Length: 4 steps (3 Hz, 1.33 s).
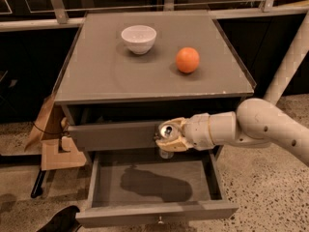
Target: Pick redbull can from middle drawer and place on counter
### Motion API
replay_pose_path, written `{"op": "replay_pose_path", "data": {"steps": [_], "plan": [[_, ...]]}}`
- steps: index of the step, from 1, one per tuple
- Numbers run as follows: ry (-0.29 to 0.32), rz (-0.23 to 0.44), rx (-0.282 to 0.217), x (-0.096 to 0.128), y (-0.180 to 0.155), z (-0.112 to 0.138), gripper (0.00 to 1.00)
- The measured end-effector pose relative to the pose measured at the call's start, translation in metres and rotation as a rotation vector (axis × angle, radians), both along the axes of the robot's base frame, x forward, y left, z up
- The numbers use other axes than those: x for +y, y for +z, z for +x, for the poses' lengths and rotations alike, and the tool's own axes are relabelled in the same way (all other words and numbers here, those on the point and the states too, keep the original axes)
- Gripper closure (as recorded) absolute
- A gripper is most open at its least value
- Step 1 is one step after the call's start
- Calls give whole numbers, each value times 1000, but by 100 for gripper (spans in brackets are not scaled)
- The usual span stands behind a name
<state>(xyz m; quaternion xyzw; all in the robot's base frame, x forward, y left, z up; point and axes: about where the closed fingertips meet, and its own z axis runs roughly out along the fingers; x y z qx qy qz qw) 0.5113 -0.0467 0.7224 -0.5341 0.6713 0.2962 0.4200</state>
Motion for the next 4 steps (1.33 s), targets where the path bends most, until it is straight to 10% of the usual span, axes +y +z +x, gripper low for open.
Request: {"op": "replay_pose_path", "data": {"steps": [2, 4], "plan": [[-49, 27, -13, 9, 153, -15, 100], [-74, 36, 32, 20, 184, 9, 100]]}}
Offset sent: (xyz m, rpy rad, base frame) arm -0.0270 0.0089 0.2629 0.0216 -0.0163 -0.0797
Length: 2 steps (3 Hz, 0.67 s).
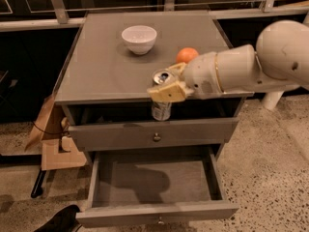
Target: Pick redbull can from middle drawer and place on counter
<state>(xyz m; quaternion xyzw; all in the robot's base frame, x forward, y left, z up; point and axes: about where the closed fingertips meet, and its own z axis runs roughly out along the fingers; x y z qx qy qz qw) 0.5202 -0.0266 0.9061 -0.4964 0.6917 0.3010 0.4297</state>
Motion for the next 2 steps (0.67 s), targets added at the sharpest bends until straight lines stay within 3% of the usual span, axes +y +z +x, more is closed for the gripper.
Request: {"op": "replay_pose_path", "data": {"steps": [2], "plan": [[-37, 35, 41, 20, 17, 67, 100]]}}
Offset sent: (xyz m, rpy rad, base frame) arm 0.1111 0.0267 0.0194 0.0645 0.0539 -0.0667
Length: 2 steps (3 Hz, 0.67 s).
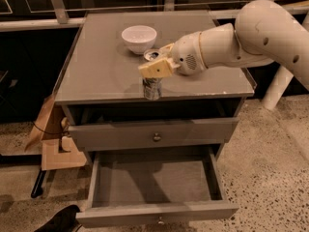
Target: Pick redbull can from middle drawer and place on counter
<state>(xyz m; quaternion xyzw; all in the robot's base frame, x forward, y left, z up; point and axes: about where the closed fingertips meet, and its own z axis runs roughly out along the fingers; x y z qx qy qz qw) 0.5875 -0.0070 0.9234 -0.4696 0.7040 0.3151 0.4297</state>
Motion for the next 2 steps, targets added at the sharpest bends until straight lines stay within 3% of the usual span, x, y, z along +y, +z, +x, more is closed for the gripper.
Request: {"op": "replay_pose_path", "data": {"steps": [1, 2], "plan": [[-13, 31, 1, 13, -2, 31, 100], [-14, 35, -1, 19, -5, 45, 100]]}}
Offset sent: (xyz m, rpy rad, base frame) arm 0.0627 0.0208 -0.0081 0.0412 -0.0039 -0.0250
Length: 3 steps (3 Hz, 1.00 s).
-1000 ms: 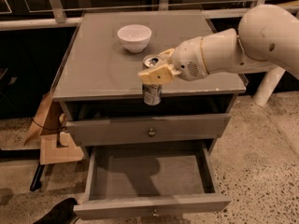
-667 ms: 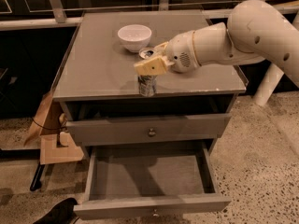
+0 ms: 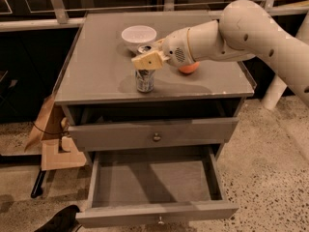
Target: Pick redbull can from middle drawer and place on counter
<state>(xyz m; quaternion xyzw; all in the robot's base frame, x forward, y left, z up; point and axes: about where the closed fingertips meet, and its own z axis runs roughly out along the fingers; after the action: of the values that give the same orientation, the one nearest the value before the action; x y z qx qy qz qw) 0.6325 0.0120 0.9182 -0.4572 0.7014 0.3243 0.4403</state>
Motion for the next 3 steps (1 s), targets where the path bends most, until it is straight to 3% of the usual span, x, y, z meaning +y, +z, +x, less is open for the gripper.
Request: {"op": "replay_pose_path", "data": {"steps": [3], "plan": [[18, -46, 9, 8, -14, 13, 100]]}}
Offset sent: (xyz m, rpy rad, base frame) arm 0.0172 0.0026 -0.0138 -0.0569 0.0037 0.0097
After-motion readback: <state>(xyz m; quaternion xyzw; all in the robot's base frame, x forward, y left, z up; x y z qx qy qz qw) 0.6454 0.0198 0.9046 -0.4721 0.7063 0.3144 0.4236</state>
